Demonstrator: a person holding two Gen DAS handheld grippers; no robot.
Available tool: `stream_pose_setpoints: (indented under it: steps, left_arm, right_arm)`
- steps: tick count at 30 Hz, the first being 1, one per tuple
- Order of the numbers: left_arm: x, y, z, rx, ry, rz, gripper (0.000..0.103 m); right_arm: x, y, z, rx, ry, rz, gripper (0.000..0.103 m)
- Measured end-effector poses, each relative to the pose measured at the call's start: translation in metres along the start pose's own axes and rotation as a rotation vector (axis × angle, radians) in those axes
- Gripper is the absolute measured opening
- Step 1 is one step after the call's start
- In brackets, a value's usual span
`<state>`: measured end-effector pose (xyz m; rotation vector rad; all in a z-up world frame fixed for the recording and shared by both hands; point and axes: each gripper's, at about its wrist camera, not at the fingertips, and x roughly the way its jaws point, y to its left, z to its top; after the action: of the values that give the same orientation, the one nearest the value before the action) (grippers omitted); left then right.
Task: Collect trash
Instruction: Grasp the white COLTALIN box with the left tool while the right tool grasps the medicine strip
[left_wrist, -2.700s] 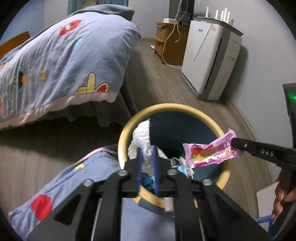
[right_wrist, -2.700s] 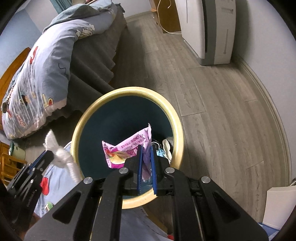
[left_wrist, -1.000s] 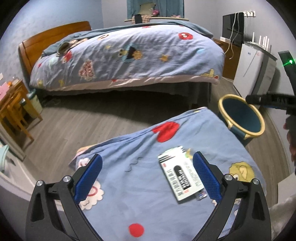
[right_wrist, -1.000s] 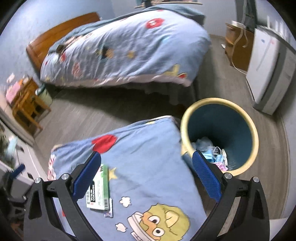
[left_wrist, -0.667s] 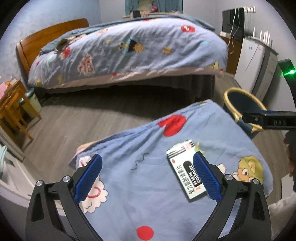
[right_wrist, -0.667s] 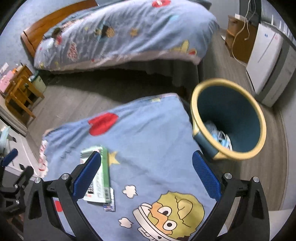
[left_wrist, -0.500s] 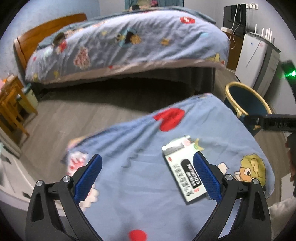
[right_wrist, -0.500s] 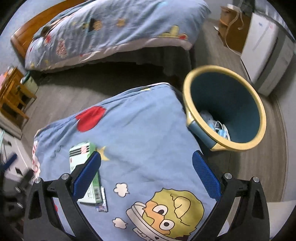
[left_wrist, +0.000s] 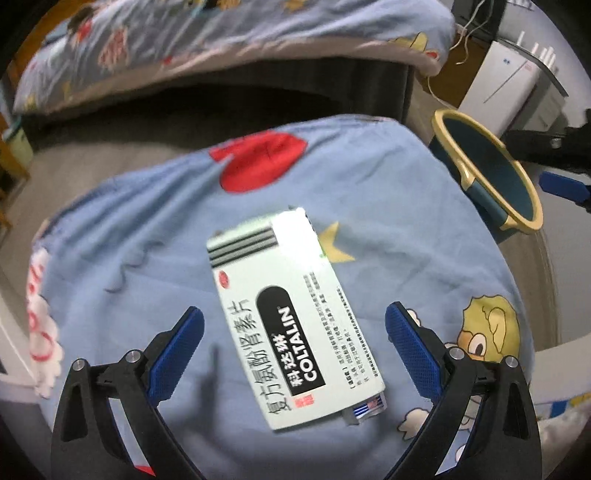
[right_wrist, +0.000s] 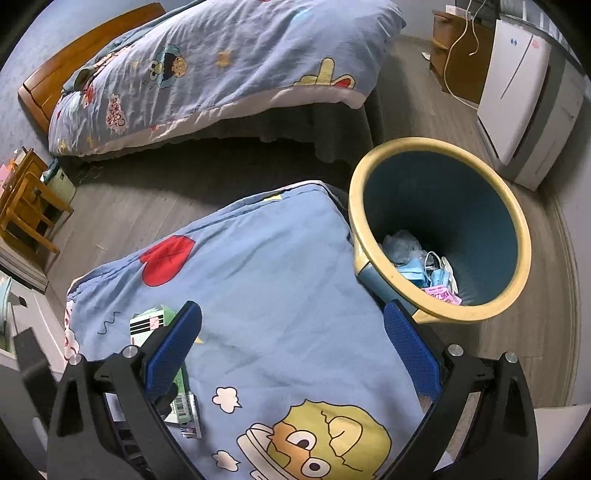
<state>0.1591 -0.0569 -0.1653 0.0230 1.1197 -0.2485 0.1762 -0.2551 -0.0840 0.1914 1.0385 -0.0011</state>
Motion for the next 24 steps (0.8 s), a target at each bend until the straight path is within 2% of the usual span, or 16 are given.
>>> stream_pose_setpoints:
  steps: [4, 6, 8, 10, 13, 17, 21, 24]
  left_arm:
    - [0.013, 0.004, -0.001, -0.012, 0.037, 0.027, 0.097]
    - [0.019, 0.008, -0.003, -0.037, 0.068, 0.007, 0.097]
    - [0.019, 0.011, -0.003, -0.051, 0.073, -0.015, 0.091]
    - [0.015, 0.012, -0.002, -0.037, 0.059, -0.023, 0.078]
    - [0.008, 0.015, 0.000, -0.037, 0.051, -0.028, 0.076]
    - [-0.006, 0.028, 0.005, -0.026, 0.014, 0.037, 0.076]
    - [-0.029, 0.044, 0.005, 0.034, -0.032, 0.144, 0.076]
    - [-0.046, 0.060, 0.006, -0.025, -0.058, 0.131, 0.076]
  right_arm:
    - [0.003, -0.005, 0.003, -0.005, 0.001, -0.005, 0.097]
    - [0.004, -0.006, 0.003, -0.001, 0.004, -0.001, 0.097]
    - [0.004, -0.006, 0.003, -0.001, 0.005, 0.004, 0.097]
    - [0.003, -0.004, 0.003, -0.011, 0.002, 0.004, 0.097]
    - [0.004, 0.001, 0.001, -0.032, 0.006, 0.004, 0.097]
    - [0.007, 0.011, -0.005, -0.081, 0.019, 0.005, 0.097]
    - [0.007, 0.024, -0.017, -0.146, 0.024, 0.007, 0.097]
    - [0.007, 0.041, -0.035, -0.210, 0.032, 0.004, 0.097]
